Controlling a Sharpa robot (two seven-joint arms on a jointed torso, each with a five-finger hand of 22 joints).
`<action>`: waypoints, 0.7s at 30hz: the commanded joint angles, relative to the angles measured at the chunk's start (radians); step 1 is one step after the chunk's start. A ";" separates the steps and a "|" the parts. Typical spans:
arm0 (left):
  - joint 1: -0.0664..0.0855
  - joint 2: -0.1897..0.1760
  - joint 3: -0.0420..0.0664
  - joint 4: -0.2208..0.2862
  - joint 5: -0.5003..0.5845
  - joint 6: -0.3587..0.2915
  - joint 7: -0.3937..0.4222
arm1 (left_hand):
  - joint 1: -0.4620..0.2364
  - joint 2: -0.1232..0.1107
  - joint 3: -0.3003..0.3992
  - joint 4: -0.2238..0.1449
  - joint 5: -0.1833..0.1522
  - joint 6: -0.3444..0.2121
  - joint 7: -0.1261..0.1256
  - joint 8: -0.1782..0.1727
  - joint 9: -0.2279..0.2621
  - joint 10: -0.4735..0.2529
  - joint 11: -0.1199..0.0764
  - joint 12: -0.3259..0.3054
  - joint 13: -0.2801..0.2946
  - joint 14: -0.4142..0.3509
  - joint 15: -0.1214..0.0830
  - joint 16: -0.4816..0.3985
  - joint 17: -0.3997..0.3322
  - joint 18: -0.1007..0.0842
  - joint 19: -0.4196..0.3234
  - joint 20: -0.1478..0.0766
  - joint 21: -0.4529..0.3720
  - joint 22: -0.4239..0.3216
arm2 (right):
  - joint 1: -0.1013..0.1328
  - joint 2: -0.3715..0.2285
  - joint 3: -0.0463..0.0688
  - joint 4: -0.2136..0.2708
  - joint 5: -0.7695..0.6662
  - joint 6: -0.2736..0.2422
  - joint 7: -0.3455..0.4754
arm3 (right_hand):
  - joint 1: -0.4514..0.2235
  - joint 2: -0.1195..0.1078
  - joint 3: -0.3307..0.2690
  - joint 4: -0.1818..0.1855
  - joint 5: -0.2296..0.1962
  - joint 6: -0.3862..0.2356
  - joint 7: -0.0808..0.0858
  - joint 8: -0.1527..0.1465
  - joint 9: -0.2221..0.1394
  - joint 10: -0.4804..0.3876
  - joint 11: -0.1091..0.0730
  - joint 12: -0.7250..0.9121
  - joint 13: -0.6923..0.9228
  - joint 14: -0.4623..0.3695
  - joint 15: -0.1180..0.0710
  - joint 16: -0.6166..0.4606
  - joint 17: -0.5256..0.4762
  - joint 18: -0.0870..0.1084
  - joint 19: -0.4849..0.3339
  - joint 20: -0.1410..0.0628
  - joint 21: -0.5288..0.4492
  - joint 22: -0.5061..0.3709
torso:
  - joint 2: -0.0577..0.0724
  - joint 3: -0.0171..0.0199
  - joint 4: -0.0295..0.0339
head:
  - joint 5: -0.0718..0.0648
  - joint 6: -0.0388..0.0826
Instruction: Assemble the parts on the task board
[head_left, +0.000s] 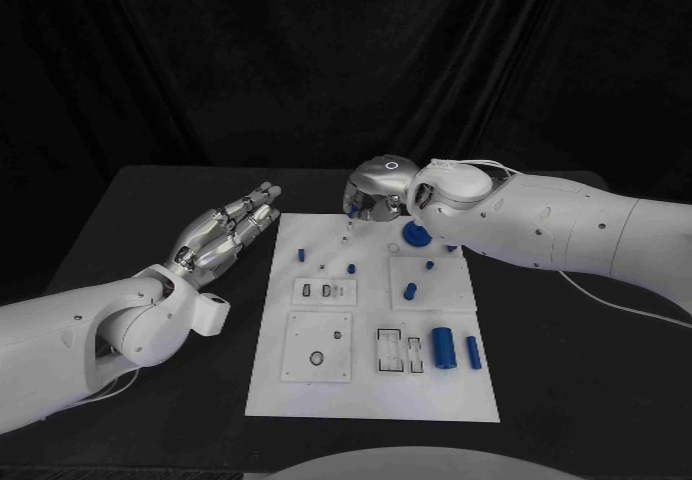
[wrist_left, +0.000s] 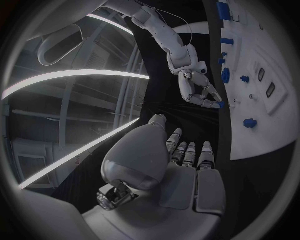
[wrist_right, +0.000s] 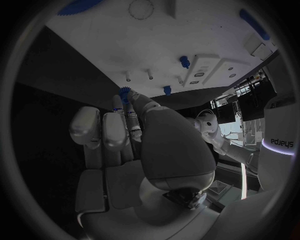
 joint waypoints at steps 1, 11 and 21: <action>0.003 0.004 0.001 0.000 -0.001 0.016 0.242 | 0.010 -0.001 0.007 -0.001 0.004 0.006 0.000 0.003 0.001 0.001 0.009 -0.001 0.000 0.001 0.007 -0.004 -0.001 0.020 -0.001 0.005 -0.003 -0.001 | -0.007 0.002 0.001 -0.008 0.000 0.010 -0.005 | 0.002 -0.008 0.006 0.000 0.001 -0.003 0.003 -0.007 0.000 0.007 -0.008 -0.003 0.000 0.039 0.009 0.003 0.000 -0.018 -0.001 0.004 0.006 0.001 | -0.001 0.0007 -0.0009 | 0.000 0.000; 0.002 0.010 0.001 -0.007 -0.001 0.022 0.243 | 0.010 0.000 0.009 -0.001 0.004 0.005 0.000 0.003 0.000 0.001 0.009 -0.001 0.000 0.001 0.008 -0.004 -0.001 0.021 -0.001 0.006 -0.003 -0.001 | -0.027 0.013 0.001 -0.034 0.000 0.012 -0.010 | 0.000 -0.008 0.007 0.002 0.001 -0.006 0.004 -0.010 -0.001 0.005 -0.007 -0.004 0.000 0.037 0.011 0.004 0.000 -0.018 -0.003 0.005 0.007 0.004 | -0.002 0.0001 -0.0004 | 0.004 -0.001; 0.002 0.016 0.001 -0.012 -0.001 0.029 0.243 | 0.011 0.002 0.012 -0.001 0.003 0.004 0.002 0.003 0.000 0.000 0.011 -0.002 0.000 0.001 0.010 -0.004 -0.001 0.021 -0.001 0.008 -0.003 -0.001 | -0.036 0.031 0.001 -0.053 0.000 0.000 -0.019 | -0.003 -0.008 0.008 0.005 -0.001 -0.009 0.005 -0.013 -0.002 0.002 -0.005 -0.005 0.000 0.036 0.012 0.006 0.000 -0.018 -0.005 0.007 0.007 0.005 | -0.001 0.0007 0.0024 | -0.003 -0.003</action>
